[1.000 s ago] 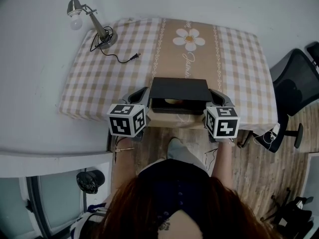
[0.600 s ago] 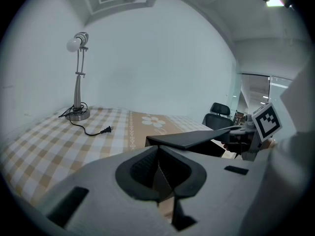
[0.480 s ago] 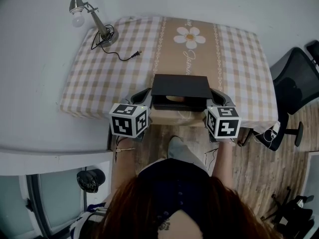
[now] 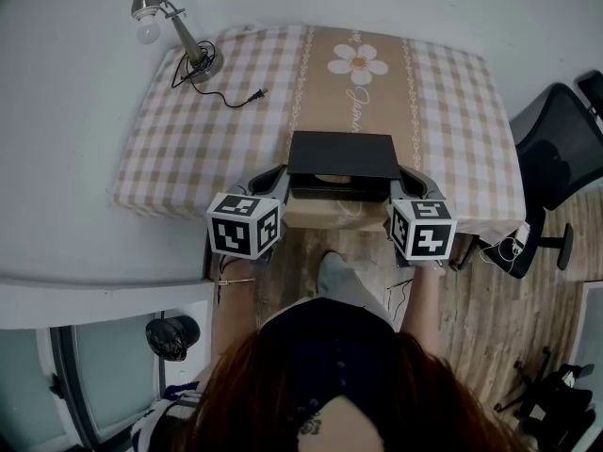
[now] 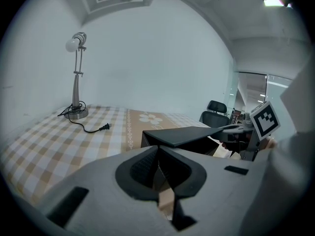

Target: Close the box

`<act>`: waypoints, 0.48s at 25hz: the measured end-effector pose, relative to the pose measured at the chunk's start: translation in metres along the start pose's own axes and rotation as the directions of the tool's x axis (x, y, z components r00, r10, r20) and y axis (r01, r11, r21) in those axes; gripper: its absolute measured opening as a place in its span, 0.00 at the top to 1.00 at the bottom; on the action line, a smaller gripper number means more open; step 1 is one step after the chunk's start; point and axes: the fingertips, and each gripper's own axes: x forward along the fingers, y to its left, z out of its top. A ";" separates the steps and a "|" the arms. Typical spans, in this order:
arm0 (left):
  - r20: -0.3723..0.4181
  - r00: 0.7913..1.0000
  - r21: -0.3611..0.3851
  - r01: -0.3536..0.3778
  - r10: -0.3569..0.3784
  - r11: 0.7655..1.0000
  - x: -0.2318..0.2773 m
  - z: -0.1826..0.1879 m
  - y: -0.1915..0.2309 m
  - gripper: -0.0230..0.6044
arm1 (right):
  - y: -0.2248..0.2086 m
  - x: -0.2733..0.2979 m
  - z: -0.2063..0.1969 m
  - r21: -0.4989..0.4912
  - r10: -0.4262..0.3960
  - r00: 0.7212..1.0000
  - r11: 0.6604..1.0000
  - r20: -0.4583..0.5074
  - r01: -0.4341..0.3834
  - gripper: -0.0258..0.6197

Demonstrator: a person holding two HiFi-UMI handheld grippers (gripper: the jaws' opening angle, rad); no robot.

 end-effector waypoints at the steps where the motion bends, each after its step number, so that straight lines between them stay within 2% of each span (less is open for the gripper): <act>1: -0.001 1.000 0.001 0.002 -0.002 1.000 -0.001 -0.001 -0.001 0.92 | 0.000 -0.001 -0.001 0.000 -0.001 1.000 1.000 0.000 0.001 0.93; 12: -0.010 1.000 0.002 0.014 -0.014 1.000 -0.008 -0.009 -0.004 0.92 | 0.005 -0.009 -0.009 0.004 -0.011 1.000 1.000 -0.010 0.011 0.93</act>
